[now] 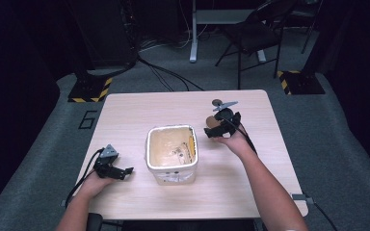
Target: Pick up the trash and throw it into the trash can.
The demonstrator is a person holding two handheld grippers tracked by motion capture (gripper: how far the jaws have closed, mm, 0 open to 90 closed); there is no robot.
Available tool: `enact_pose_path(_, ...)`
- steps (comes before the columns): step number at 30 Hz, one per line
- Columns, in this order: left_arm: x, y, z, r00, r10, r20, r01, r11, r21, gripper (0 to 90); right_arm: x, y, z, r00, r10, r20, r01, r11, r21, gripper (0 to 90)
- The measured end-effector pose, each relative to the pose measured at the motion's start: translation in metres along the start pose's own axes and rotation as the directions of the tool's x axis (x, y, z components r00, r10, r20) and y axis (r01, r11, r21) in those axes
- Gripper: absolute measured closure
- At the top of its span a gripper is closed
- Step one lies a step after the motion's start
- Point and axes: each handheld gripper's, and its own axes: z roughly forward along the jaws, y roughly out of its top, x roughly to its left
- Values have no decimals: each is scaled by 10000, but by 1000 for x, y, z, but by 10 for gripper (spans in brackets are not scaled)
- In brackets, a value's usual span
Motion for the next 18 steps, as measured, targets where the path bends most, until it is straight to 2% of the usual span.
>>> enact_pose_path(7, 0, 0, 0, 10000, 8, 6, -8, 10000, -1, 6, -2, 3, 15, 9999, -40, 105, 38, 9998, 175, 0)
enact_pose_path(12, 0, 0, 0, 10000, 13, 7, -13, 10000, 0, 5, -8, 1, 23, 9994, 333, 98, -336, 9988, 349, 0)
enact_pose_path(16, 0, 0, 0, 10000, 13, 27, -13, 10000, -15, 5, -12, 0, 24, 9997, 225, 62, -227, 9989, 415, 166)
enact_pose_path(18, 0, 0, 0, 10000, 27, 22, -27, 10000, -2, 5, -12, -1, 24, 9993, 373, -47, -370, 9985, 397, 178)
